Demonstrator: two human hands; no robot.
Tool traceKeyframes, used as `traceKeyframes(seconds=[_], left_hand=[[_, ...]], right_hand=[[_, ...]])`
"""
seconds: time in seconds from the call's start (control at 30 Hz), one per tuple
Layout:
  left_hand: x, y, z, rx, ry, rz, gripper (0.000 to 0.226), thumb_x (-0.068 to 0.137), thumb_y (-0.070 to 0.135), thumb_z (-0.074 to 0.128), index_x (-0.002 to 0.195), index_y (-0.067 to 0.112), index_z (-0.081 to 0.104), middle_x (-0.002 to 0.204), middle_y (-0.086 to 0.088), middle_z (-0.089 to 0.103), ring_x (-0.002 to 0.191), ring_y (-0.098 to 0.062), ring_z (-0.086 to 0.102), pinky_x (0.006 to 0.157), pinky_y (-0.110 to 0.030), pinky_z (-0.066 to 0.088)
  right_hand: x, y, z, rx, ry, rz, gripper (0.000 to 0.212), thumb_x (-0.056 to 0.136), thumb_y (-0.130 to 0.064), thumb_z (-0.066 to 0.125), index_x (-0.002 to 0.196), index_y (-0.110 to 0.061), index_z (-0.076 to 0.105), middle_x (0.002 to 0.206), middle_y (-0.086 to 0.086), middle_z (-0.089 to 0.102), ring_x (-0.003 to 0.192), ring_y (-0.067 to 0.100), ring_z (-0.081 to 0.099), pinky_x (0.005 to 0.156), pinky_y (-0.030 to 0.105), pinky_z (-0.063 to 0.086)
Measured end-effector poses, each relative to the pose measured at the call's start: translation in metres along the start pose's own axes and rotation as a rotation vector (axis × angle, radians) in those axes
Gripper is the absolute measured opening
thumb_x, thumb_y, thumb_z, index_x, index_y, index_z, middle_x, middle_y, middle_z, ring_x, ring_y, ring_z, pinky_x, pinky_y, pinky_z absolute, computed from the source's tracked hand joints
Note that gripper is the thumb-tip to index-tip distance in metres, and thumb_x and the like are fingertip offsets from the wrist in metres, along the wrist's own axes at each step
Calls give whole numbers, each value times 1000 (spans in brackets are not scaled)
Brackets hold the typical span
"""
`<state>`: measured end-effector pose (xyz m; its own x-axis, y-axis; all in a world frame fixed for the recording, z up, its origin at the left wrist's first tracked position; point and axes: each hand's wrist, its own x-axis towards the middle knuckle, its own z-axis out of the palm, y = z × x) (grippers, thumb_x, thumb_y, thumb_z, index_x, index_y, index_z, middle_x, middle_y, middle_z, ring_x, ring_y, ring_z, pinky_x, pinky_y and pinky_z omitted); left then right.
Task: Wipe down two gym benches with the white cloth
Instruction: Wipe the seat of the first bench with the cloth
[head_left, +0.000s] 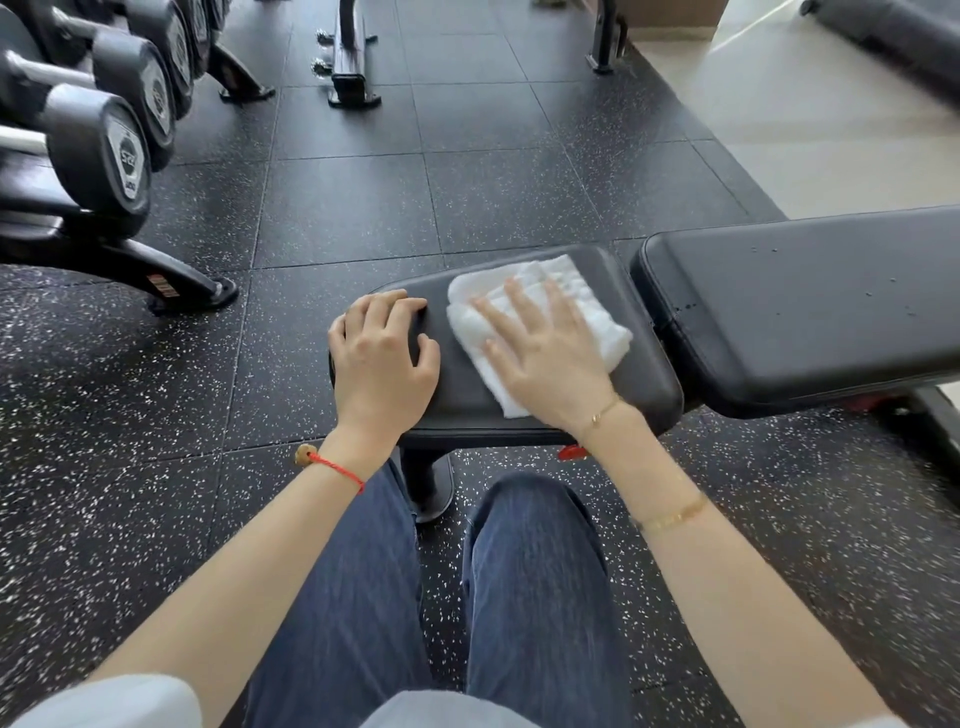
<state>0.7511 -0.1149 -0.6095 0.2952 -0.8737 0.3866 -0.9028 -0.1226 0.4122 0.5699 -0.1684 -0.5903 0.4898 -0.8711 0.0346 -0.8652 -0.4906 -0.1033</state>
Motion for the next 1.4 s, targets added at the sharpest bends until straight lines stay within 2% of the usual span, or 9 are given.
traceKeyframes(seconds=[0.13, 0.4, 0.57, 0.73, 0.87, 0.97, 1.1, 1.3, 1.4], left_hand=[[-1, -2, 0, -10, 0, 13, 39, 87, 27, 48, 122, 20, 62, 132, 2, 59, 129, -23, 46, 111, -42, 28], [-1, 0, 0, -20, -7, -4, 36, 88, 24, 53, 122, 20, 62, 133, 3, 58, 130, -23, 46, 112, -42, 29], [1, 0, -1, -28, -4, -21, 36, 87, 26, 53, 121, 23, 63, 132, 6, 59, 129, -20, 46, 112, -44, 30], [1, 1, -3, -31, -10, -6, 37, 87, 27, 52, 123, 23, 63, 134, 6, 57, 130, -20, 45, 112, -45, 31], [1, 5, -8, -19, -42, -25, 38, 88, 25, 53, 124, 22, 62, 135, 5, 57, 132, -20, 45, 113, -46, 30], [2, 7, -10, -19, -37, -27, 37, 88, 23, 54, 124, 22, 63, 135, 5, 57, 132, -20, 46, 113, -46, 30], [0, 3, -4, -22, -3, -20, 38, 86, 26, 52, 123, 23, 63, 133, 6, 58, 131, -19, 45, 113, -44, 30], [1, 3, -2, 16, -5, -4, 37, 87, 24, 53, 122, 21, 62, 133, 4, 58, 130, -22, 46, 112, -45, 31], [0, 1, 0, 21, -3, 11, 36, 88, 23, 53, 123, 19, 62, 133, 2, 58, 130, -24, 46, 112, -45, 30]], right_hand=[[-39, 21, -1, 52, -12, -2, 56, 94, -59, 6, 150, -53, 12, 164, -8, 9, 152, 25, -3, 124, 47, 3], [34, 58, -10, 20, -50, 208, 50, 102, -47, 22, 152, -46, 15, 165, 1, 7, 150, 34, -6, 122, 49, -5], [26, 11, -1, 40, -43, -84, 51, 101, -51, 22, 151, -50, 11, 165, -3, 6, 151, 32, -8, 123, 48, -5], [-13, 40, -4, 36, -6, -183, 51, 99, -55, 22, 149, -52, 16, 164, -7, 12, 152, 26, 1, 124, 45, 2], [9, 62, -10, 0, -71, -82, 50, 97, -60, 15, 147, -59, 10, 164, -14, 6, 152, 24, -3, 115, 62, -8], [32, 56, -11, 1, -73, -35, 50, 96, -61, 18, 146, -60, 10, 163, -16, 6, 152, 25, -4, 112, 69, -5], [35, 54, -2, -13, 7, -34, 50, 98, -57, 23, 147, -56, 13, 163, -14, 11, 152, 25, 1, 117, 62, 4], [16, 45, 2, 19, 88, -20, 49, 102, -47, 29, 150, -44, 25, 162, -6, 21, 151, 26, 9, 121, 52, 3], [12, 42, 0, 51, 79, 5, 48, 103, -44, 30, 151, -42, 26, 162, -7, 20, 151, 24, 6, 121, 50, 2]])
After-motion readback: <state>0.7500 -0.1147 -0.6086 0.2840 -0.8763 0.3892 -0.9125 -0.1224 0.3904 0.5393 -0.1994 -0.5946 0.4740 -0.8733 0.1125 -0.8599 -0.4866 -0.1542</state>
